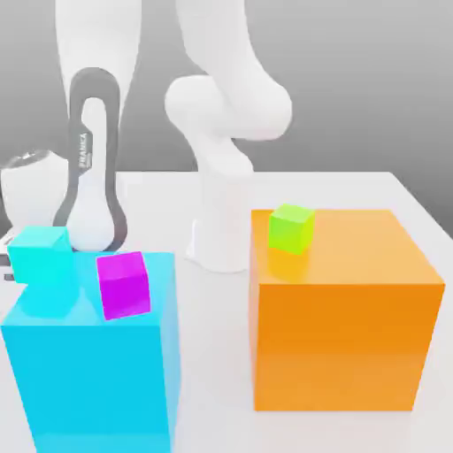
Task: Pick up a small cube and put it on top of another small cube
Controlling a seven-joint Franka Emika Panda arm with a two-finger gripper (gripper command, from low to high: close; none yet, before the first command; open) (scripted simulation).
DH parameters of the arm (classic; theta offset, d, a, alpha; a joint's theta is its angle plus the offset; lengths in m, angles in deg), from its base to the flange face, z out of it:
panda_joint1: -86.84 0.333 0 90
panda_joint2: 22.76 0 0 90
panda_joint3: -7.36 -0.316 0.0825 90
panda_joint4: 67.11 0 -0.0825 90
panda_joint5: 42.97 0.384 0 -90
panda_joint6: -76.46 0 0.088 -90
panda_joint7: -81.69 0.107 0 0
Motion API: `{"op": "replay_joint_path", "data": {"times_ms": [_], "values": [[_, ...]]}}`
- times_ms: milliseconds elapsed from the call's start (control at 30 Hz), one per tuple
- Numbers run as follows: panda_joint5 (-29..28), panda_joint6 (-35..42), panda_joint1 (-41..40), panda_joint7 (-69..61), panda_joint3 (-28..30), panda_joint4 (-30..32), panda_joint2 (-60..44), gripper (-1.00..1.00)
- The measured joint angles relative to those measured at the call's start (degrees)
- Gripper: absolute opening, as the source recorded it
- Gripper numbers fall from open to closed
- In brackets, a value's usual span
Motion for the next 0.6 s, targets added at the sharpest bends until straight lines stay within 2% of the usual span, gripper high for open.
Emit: {"op": "replay_joint_path", "data": {"times_ms": [100, 167, 267, 400, 467, 600], "values": [[1.0, -0.3, -0.9, -0.7, -1.1, -0.2, -0.6, -1.0], [-1.3, 0.6, 1.1, 1.0, 1.4, 0.3, 0.8, -1.0], [-8.5, 3.1, 6.6, 6.6, 8.5, 1.7, 4.8, -1.0], [-21.4, 6.8, 12.4, 16.2, 17.2, 3.7, 11.3, -1.0], [-26.5, 9.0, 13.5, 19.2, 18.0, 3.9, 14.0, -1.0], [-29.0, 17.7, 14.8, 18.2, 17.5, -0.3, 15.7, -1.0]]}}
